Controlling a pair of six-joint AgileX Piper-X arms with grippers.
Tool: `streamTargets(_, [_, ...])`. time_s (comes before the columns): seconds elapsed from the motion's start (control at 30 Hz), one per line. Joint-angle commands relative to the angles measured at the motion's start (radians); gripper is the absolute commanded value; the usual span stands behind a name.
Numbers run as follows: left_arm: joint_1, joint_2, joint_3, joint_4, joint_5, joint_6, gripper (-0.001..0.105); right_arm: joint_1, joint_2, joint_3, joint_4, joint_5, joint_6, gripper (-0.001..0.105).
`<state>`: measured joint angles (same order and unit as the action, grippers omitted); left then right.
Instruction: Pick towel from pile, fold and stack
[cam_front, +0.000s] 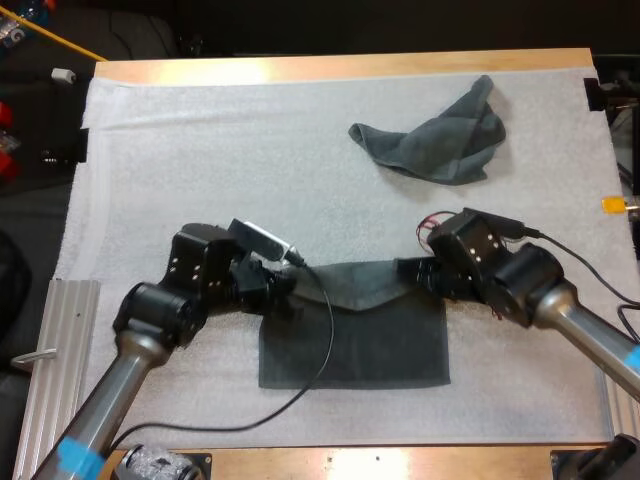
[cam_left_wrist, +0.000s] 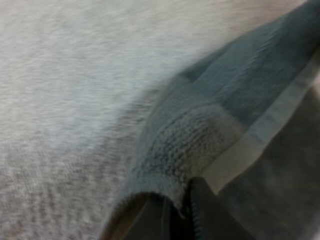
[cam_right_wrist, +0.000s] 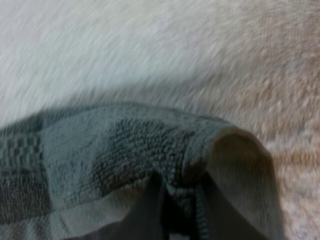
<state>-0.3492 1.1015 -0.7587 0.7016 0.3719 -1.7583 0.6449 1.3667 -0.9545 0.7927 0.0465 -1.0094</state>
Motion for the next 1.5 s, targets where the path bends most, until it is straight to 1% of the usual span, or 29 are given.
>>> streamTargets(0.0, [0.001, 0.019, -0.003, -0.033, -0.023, -0.014, 0.0, -0.019, 0.011, -0.002, -0.022, -0.007, 0.012, 0.0])
streamTargets(0.07, [0.004, 0.075, -0.003, -0.066, -0.023, -0.017, 0.0, -0.038, 0.042, -0.002, -0.053, -0.028, 0.012, 0.0])
streamTargets(0.2, [0.004, 0.177, -0.003, -0.124, -0.024, -0.019, 0.0, -0.051, 0.089, -0.002, -0.118, -0.026, 0.012, 0.0])
streamTargets(0.27, [0.006, 0.221, -0.003, -0.141, -0.033, -0.044, 0.0, -0.052, 0.112, -0.002, -0.138, -0.034, 0.016, 0.0])
streamTargets(0.37, [0.022, 0.283, -0.003, -0.171, -0.034, -0.092, 0.0, -0.052, 0.141, -0.002, -0.148, -0.036, 0.071, 0.0])
streamTargets(0.47, [0.04, 0.334, -0.003, -0.21, -0.032, -0.119, 0.0, -0.052, 0.171, -0.002, -0.176, -0.036, 0.073, 0.0])
streamTargets(0.67, [0.078, 0.388, -0.003, -0.258, 0.01, -0.129, 0.0, -0.082, 0.227, -0.002, -0.249, -0.078, 0.116, 0.0])
streamTargets(0.7, [0.083, 0.39, -0.003, -0.273, 0.019, -0.129, 0.003, -0.087, 0.232, -0.002, -0.265, -0.092, 0.116, 0.0])
streamTargets(0.77, [0.092, 0.391, -0.003, -0.305, 0.029, -0.129, 0.011, -0.099, 0.241, -0.002, -0.303, -0.127, 0.117, 0.001])
streamTargets(0.8, [0.096, 0.391, -0.004, -0.318, 0.029, -0.137, 0.016, -0.107, 0.243, -0.002, -0.323, -0.145, 0.119, 0.004])
streamTargets(0.87, [0.104, 0.391, -0.006, -0.34, 0.029, -0.157, 0.029, -0.122, 0.244, -0.002, -0.36, -0.175, 0.127, 0.017])
streamTargets(0.93, [0.111, 0.391, -0.006, -0.361, 0.029, -0.183, 0.045, -0.141, 0.244, -0.002, -0.404, -0.197, 0.135, 0.036])
streamTargets(1.03, [0.116, 0.391, -0.006, -0.395, 0.039, -0.197, 0.06, -0.166, 0.244, -0.002, -0.472, -0.224, 0.138, 0.056])
streamTargets(1.1, [0.116, 0.391, -0.006, -0.428, 0.067, -0.197, 0.063, -0.184, 0.244, -0.002, -0.518, -0.24, 0.138, 0.059])
streamTargets(1.17, [0.116, 0.391, -0.006, -0.462, 0.105, -0.203, 0.064, -0.2, 0.244, -0.002, -0.562, -0.252, 0.138, 0.059])
streamTargets(1.27, [0.116, 0.391, -0.018, -0.483, 0.12, -0.233, 0.064, -0.22, 0.241, -0.002, -0.607, -0.266, 0.129, 0.059])
streamTargets(1.37, [0.116, 0.391, -0.039, -0.483, 0.143, -0.234, 0.064, -0.223, 0.221, -0.002, -0.616, -0.287, 0.044, 0.059])
streamTargets(1.43, [0.116, 0.391, -0.063, -0.481, 0.144, -0.234, 0.064, -0.223, 0.193, -0.002, -0.615, -0.288, -0.056, 0.059])
streamTargets(1.47, [0.116, 0.391, -0.07, -0.481, 0.147, -0.234, 0.064, -0.223, 0.182, -0.002, -0.613, -0.289, -0.085, 0.059])
